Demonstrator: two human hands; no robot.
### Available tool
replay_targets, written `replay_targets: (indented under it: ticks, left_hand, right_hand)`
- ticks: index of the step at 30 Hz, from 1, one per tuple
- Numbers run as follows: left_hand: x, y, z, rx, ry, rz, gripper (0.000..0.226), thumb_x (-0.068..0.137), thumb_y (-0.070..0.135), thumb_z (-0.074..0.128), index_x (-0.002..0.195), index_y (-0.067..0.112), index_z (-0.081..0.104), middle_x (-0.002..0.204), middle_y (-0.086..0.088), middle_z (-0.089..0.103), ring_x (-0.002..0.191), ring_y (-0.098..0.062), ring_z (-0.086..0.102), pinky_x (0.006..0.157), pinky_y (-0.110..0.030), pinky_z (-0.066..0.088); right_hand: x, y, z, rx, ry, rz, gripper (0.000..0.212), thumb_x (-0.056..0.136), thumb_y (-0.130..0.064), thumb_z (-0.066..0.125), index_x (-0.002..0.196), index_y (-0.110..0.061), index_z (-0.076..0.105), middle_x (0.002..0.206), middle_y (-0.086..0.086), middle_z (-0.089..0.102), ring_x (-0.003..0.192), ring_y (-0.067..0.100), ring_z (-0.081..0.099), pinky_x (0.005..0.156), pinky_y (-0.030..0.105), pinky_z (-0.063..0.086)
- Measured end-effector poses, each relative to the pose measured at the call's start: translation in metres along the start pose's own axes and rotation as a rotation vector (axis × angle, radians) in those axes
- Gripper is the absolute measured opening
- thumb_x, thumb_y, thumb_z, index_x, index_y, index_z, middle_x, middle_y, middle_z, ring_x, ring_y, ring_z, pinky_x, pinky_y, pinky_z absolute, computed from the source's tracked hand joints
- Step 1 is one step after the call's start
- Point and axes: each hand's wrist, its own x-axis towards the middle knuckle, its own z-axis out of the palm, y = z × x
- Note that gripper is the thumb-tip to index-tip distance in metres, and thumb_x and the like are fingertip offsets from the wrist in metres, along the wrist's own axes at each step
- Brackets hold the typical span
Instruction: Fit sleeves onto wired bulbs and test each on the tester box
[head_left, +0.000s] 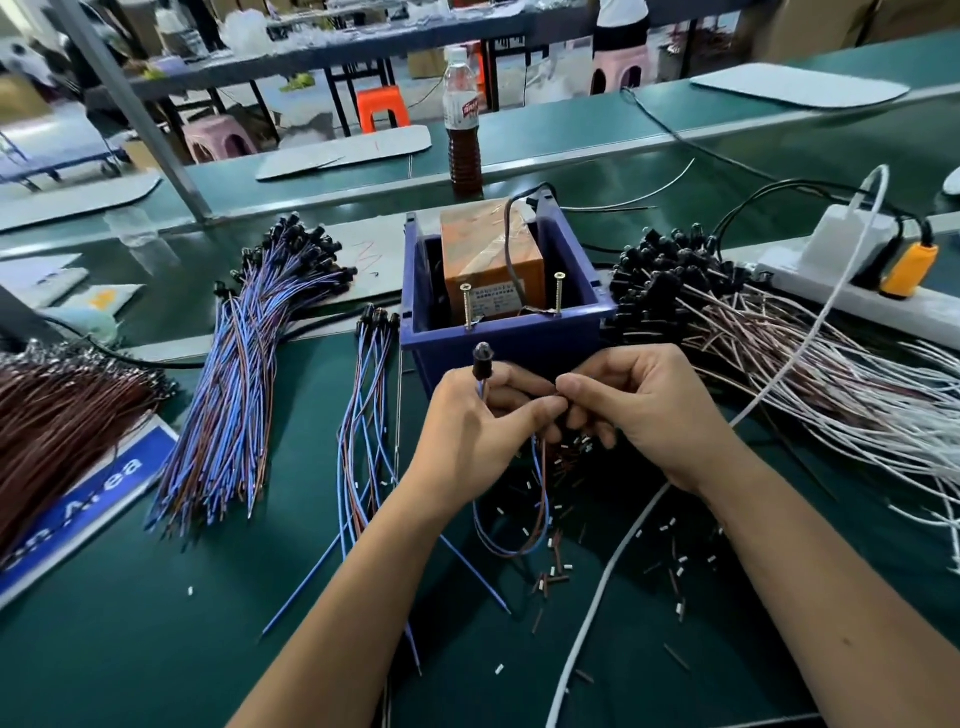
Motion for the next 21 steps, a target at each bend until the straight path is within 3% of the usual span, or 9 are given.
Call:
replay_targets:
  ticks: [4,9,14,21]
  left_hand:
    - [-0.001,-0.003,0.001,-0.033,0.012,-0.045,0.008,0.088,0.018,0.079,0.091,0.011,0.077,0.071,-0.009,0.076,0.066,-0.015,0.074,0.065,-0.018,0.053]
    - [-0.003,-0.003,0.006,-0.118,-0.057,-0.139,0.009,0.093,0.017,0.075,0.087,0.011,0.078,0.071,-0.006,0.074,0.060,-0.007,0.066,0.055,-0.008,0.044]
    - [-0.002,0.000,0.002,-0.174,-0.106,-0.191,0.012,0.091,0.018,0.075,0.083,0.010,0.077,0.067,-0.007,0.069,0.046,-0.005,0.051,0.046,-0.012,0.035]
    - [0.001,0.004,-0.004,-0.277,-0.186,-0.255,0.009,0.085,0.022,0.075,0.079,0.016,0.076,0.064,-0.008,0.065,0.045,-0.008,0.039,0.042,-0.014,0.026]
  right_hand:
    - [0.000,0.002,-0.002,-0.050,0.044,0.003,0.026,0.084,-0.039,0.079,0.079,-0.014,0.077,0.065,0.012,0.072,0.044,0.015,0.053,0.045,0.020,0.043]
    - [0.000,0.002,0.001,-0.079,0.005,-0.010,0.018,0.094,-0.024,0.075,0.079,-0.014,0.075,0.063,0.010,0.070,0.044,0.014,0.052,0.044,0.020,0.043]
    - [-0.002,0.000,0.001,-0.115,-0.020,-0.006,0.028,0.091,-0.034,0.073,0.082,-0.007,0.073,0.059,0.007,0.067,0.043,0.013,0.052,0.044,0.020,0.043]
    - [-0.002,0.000,0.002,-0.053,-0.040,-0.035,0.030,0.089,-0.042,0.074,0.076,-0.016,0.072,0.057,0.006,0.065,0.043,0.013,0.051,0.044,0.019,0.042]
